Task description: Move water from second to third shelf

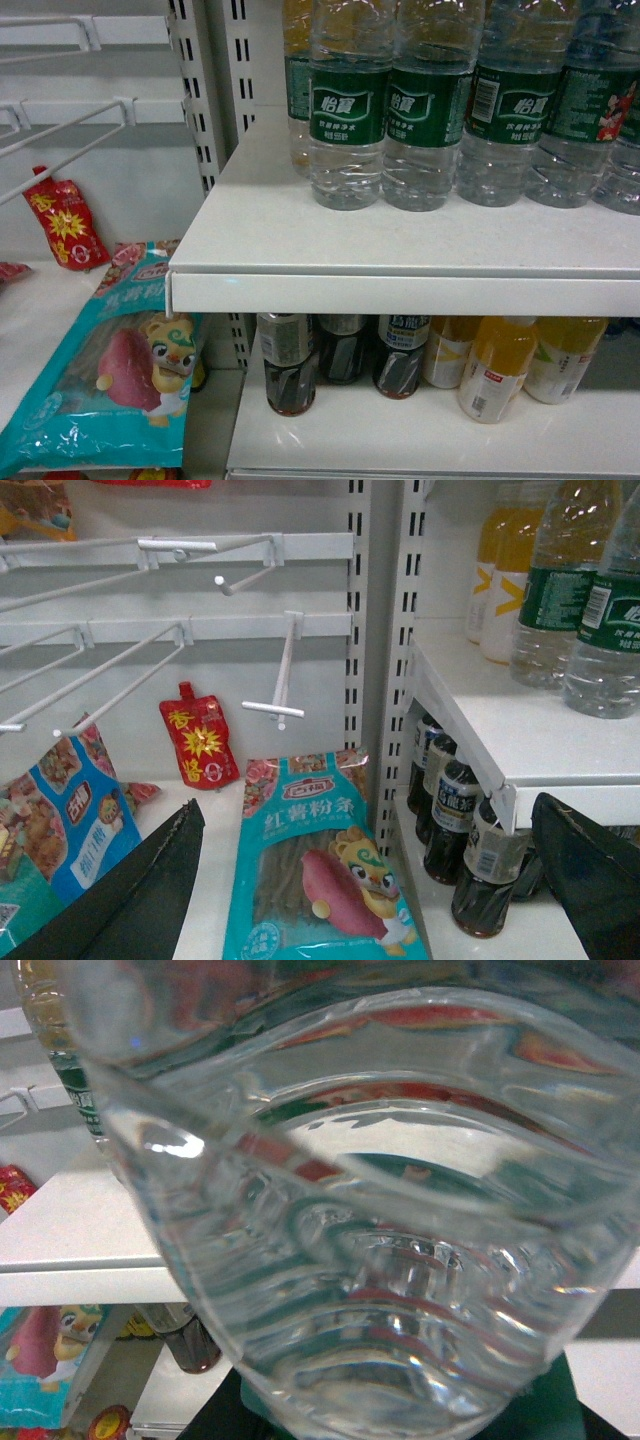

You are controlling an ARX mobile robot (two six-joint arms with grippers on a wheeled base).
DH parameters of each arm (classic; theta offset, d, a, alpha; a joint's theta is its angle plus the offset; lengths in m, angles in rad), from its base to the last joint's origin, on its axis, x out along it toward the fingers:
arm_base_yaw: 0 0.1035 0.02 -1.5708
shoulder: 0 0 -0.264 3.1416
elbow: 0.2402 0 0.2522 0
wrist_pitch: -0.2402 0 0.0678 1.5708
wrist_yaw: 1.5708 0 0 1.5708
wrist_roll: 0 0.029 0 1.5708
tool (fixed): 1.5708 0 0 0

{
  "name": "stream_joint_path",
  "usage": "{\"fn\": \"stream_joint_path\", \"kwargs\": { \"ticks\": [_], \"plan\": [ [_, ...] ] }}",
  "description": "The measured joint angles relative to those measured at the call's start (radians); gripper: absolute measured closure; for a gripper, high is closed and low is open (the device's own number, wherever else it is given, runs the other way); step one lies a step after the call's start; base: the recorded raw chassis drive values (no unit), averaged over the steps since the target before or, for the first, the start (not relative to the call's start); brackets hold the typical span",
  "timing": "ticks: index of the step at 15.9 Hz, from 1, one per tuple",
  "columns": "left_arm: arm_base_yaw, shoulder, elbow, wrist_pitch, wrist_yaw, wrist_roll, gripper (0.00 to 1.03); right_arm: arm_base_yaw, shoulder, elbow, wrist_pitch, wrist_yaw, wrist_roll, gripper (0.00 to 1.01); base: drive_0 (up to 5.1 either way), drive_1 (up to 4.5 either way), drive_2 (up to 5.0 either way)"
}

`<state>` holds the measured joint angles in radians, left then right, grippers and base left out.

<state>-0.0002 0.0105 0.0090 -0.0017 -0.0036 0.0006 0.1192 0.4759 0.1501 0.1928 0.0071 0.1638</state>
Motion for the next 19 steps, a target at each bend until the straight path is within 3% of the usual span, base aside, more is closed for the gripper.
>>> {"fn": "stream_joint_path", "kwargs": {
  "ticks": [5, 6, 7, 10, 13, 16, 19],
  "plan": [
    [0.0, 0.0, 0.0, -0.002, 0.003, 0.0, 0.05, -0.002, 0.0, 0.0, 0.0, 0.019, 0.0, 0.66, -3.0, 2.56, 0.7],
    [0.0, 0.0, 0.0, -0.002, 0.003, 0.0, 0.05, 0.038, 0.002, 0.003, 0.026, 0.124, -0.018, 0.66, -3.0, 2.56, 0.7],
    [0.0, 0.0, 0.0, -0.002, 0.003, 0.0, 0.05, 0.039, 0.018, 0.011, 0.032, 0.124, -0.028, 0.66, 0.0, 0.0, 0.0],
    [0.0, 0.0, 0.0, -0.002, 0.003, 0.0, 0.05, 0.049, 0.102, 0.053, 0.069, 0.105, -0.046, 0.66, 0.0, 0.0, 0.0],
    [0.0, 0.0, 0.0, -0.002, 0.003, 0.0, 0.05, 0.093, 0.253, 0.145, 0.137, 0.063, -0.051, 0.66, 0.0, 0.0, 0.0],
    [0.0, 0.0, 0.0, -0.002, 0.003, 0.0, 0.05, 0.145, 0.476, 0.269, 0.127, -0.011, -0.053, 0.66, 0.0, 0.0, 0.0],
    [0.0, 0.0, 0.0, -0.002, 0.003, 0.0, 0.05, 0.169, 0.658, 0.357, 0.094, -0.022, -0.054, 0.66, 0.0, 0.0, 0.0]
  ]
}}
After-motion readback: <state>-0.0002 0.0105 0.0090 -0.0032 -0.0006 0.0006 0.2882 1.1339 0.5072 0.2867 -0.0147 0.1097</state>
